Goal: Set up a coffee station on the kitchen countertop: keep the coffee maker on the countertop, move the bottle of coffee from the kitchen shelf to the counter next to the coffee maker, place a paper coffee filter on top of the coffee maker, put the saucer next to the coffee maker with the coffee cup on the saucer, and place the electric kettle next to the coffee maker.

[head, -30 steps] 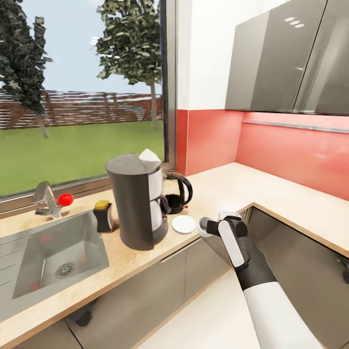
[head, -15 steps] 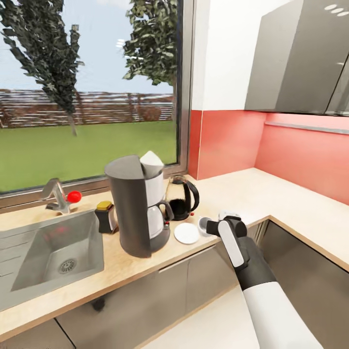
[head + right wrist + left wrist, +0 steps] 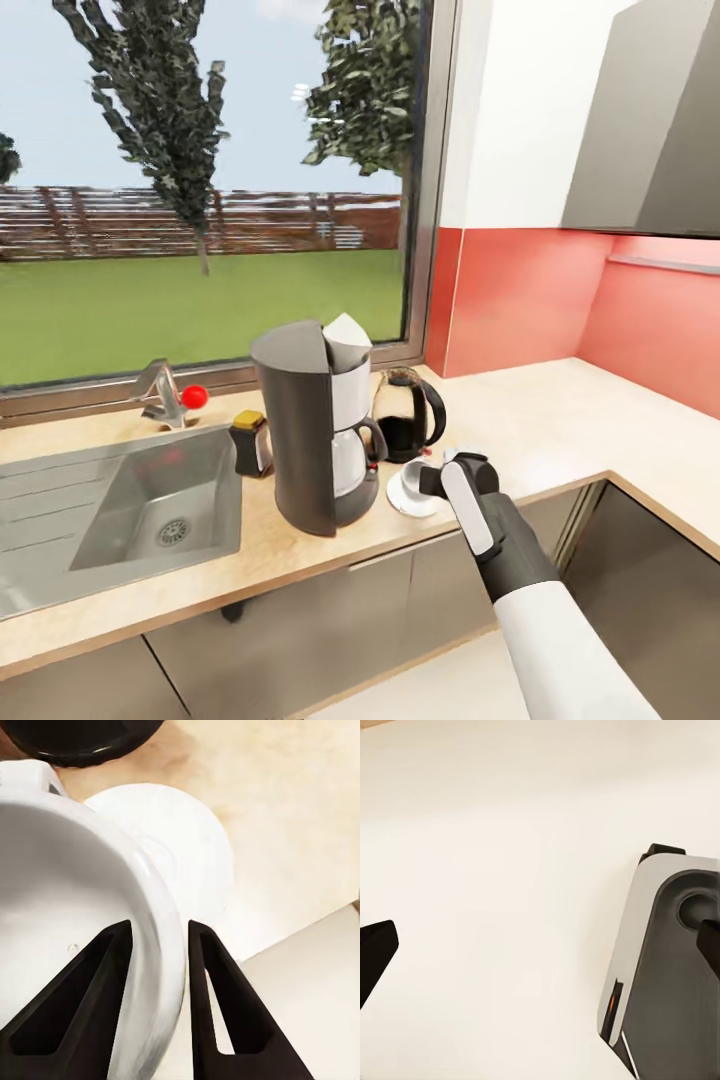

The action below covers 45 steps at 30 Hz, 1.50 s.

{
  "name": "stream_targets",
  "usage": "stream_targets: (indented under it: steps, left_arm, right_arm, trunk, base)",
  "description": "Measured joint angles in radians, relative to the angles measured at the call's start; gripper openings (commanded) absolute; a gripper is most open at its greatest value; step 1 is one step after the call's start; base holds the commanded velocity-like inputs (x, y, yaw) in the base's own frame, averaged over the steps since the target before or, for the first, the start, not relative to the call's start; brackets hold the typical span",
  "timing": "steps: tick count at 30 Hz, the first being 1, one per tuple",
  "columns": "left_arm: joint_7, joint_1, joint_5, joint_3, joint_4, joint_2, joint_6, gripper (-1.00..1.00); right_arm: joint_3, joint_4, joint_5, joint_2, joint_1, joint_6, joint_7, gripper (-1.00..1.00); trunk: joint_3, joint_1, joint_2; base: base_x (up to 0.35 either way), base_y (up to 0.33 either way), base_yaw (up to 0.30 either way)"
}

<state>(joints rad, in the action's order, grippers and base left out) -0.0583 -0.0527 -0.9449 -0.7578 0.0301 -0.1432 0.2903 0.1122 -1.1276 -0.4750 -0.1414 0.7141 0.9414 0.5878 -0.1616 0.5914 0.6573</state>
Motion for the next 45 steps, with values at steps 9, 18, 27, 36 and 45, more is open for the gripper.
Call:
stream_targets:
  steps: [9, 18, 27, 36, 45]
  left_arm:
    - [0.002, 0.000, 0.002, -0.001, 0.001, 0.000, 0.001, 1.00]
    - [0.002, 0.000, 0.004, -0.001, 0.001, 0.000, 0.001, 1.00]
    - [0.000, 0.000, 0.005, -0.001, 0.002, 0.000, -0.005, 1.00]
    - [0.000, 0.000, 0.004, -0.001, 0.008, 0.000, -0.009, 1.00]
    - [0.000, 0.003, 0.006, 0.000, 0.013, 0.014, -0.013, 1.00]
  right_arm:
    - [-0.006, 0.002, 0.001, 0.006, 0.000, 0.001, -0.001, -1.00]
    - [-0.013, 0.002, 0.006, 0.008, 0.000, 0.002, 0.002, -1.00]
    - [-0.012, 0.005, 0.005, 0.004, 0.000, 0.003, 0.132, -1.00]
    - [-0.009, 0.007, -0.001, 0.000, 0.000, 0.001, 0.171, -1.00]
    - [-0.011, 0.009, 0.001, 0.000, 0.000, 0.001, 0.172, -1.00]
  trunk:
    - [0.000, 0.000, 0.000]
    - [0.000, 0.000, 0.000]
    - [0.000, 0.000, 0.000]
    - [0.000, 0.000, 0.000]
    - [0.000, 0.000, 0.000]
  base:
    - [0.000, 0.000, 0.147]
    - [0.000, 0.000, 0.002]
    - [0.000, 0.000, 0.000]
    - [0.048, 0.000, 0.000]
    - [0.089, 0.000, 0.000]
